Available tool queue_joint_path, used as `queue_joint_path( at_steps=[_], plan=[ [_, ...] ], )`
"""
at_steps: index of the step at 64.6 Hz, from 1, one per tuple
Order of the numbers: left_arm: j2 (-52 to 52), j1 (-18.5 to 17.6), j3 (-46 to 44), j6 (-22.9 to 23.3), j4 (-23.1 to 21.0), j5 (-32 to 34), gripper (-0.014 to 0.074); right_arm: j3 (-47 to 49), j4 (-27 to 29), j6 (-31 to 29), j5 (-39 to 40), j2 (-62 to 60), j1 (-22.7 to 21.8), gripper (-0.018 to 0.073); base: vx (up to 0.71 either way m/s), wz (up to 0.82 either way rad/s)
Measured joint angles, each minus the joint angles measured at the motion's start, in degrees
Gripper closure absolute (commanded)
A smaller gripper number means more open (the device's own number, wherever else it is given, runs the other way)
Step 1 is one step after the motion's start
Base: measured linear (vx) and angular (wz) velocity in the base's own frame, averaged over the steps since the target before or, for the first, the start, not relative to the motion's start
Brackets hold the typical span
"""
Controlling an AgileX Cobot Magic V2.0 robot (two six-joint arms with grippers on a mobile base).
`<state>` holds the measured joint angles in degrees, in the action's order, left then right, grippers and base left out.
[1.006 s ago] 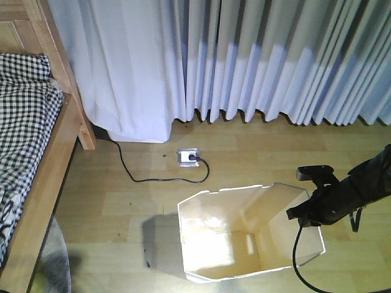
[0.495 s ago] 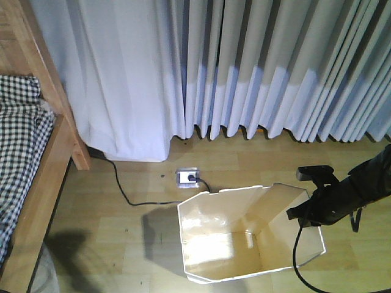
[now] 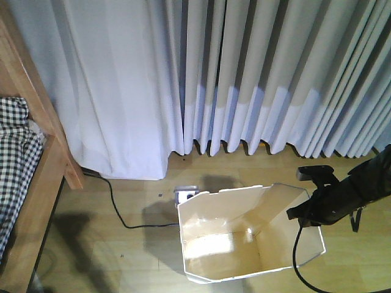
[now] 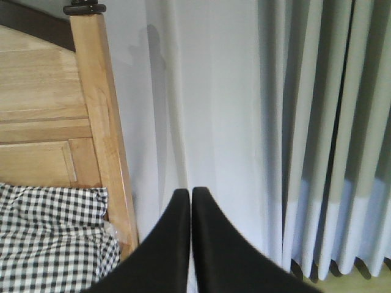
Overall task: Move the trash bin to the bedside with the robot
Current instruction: 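Drive alongside the bed to the curtains, bin held in right gripper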
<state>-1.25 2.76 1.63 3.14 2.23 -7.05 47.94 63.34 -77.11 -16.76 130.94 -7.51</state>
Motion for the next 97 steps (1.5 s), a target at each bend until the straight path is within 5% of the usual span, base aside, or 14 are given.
queue_joint_path(
  at_steps=[97],
  plan=[
    [0.0,0.0,0.0,0.0,0.0,0.0,0.0603,0.0,0.15,0.0,0.39,0.0,0.0,0.0564,0.06,0.01]
  ],
)
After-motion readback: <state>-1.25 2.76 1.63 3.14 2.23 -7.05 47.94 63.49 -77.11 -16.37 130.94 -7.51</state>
